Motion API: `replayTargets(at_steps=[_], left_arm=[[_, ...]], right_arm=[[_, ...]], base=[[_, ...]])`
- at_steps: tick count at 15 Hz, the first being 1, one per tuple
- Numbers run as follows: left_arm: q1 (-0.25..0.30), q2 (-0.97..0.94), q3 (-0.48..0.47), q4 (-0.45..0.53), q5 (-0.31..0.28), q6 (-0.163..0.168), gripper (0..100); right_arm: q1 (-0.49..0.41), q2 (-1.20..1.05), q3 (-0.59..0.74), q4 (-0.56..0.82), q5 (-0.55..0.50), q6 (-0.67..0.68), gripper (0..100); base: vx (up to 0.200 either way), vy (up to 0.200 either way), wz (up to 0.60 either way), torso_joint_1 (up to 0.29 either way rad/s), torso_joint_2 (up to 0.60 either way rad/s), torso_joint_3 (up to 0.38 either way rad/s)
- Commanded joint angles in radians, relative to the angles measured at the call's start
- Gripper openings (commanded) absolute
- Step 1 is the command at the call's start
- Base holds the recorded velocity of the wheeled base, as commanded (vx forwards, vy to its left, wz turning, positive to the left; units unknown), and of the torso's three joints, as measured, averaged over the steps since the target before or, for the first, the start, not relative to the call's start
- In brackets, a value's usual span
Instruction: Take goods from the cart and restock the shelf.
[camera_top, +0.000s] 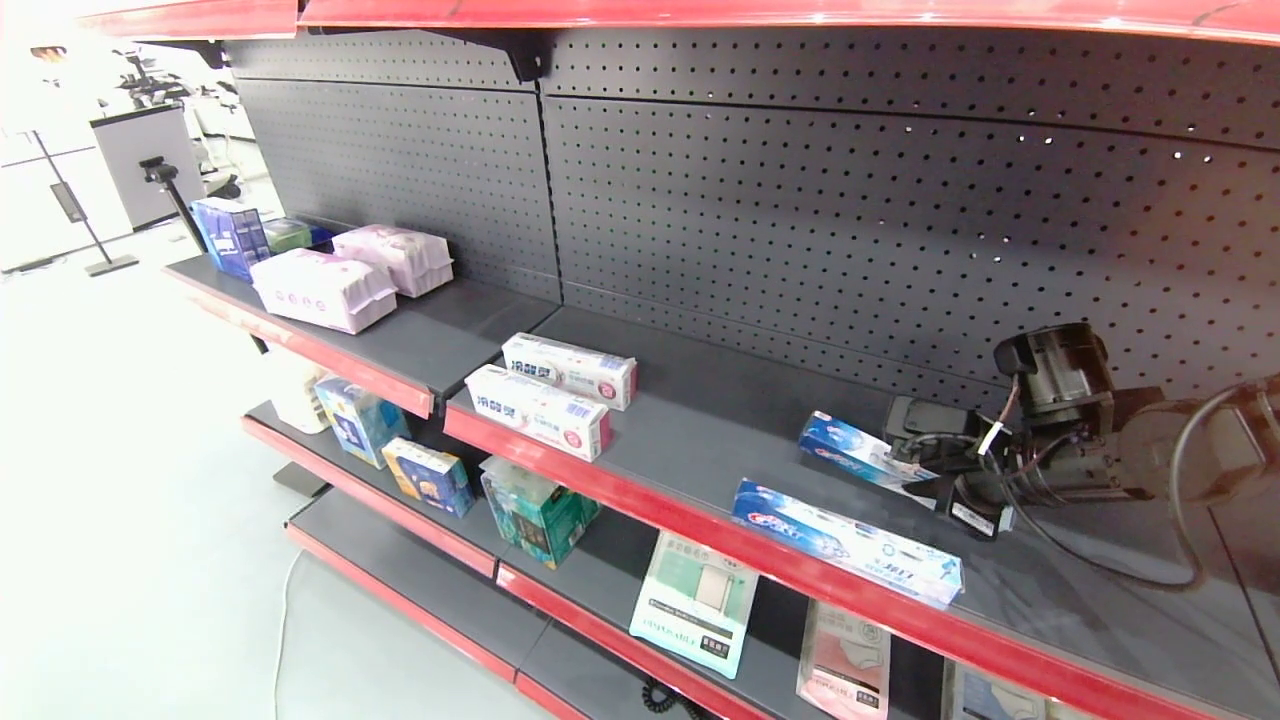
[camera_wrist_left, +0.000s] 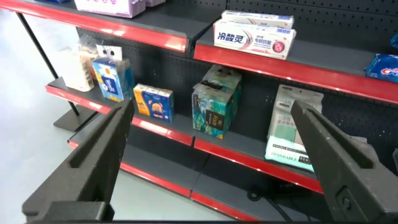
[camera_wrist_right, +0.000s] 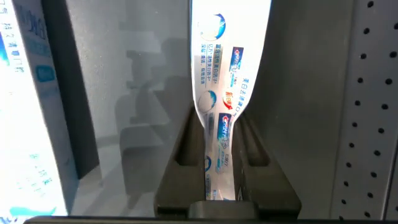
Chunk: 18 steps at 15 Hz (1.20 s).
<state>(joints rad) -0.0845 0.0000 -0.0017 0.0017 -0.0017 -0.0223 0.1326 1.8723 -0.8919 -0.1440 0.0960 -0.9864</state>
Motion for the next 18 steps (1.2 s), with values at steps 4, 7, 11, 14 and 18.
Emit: replayTargets(at_steps=[4,7,11,14,18], left_arm=[[0.000,0.000,0.000,0.000,0.000,-0.001,100],[0.000,0.000,0.000,0.000,0.000,-0.001,100],[0.000,0.000,0.000,0.000,0.000,-0.001,100],[0.000,0.000,0.000,0.000,0.000,-0.001,100],[0.000,0.000,0.000,0.000,0.000,-0.001,100]], right_arm=[[0.001,-0.009,0.014,0.000,-0.001,-0.003,0],[-0.002,-0.005,0.044,-0.011,-0.001,-0.005,100],[-0.010,-0.005,0.004,-0.012,0.004,-0.003,100],[-0.021,-0.007,-0.016,-0.014,0.002,0.006,100],[-0.085,-0.047,-0.007,-0.003,0.076,0.028,100]], base=[[0.000,0.000,0.00,0.000,0.00,0.000],[0.000,0.000,0.00,0.000,0.00,0.000],[0.000,0.000,0.00,0.000,0.00,0.000],[0.000,0.000,0.00,0.000,0.00,0.000],[0.000,0.000,0.00,0.000,0.00,0.000]])
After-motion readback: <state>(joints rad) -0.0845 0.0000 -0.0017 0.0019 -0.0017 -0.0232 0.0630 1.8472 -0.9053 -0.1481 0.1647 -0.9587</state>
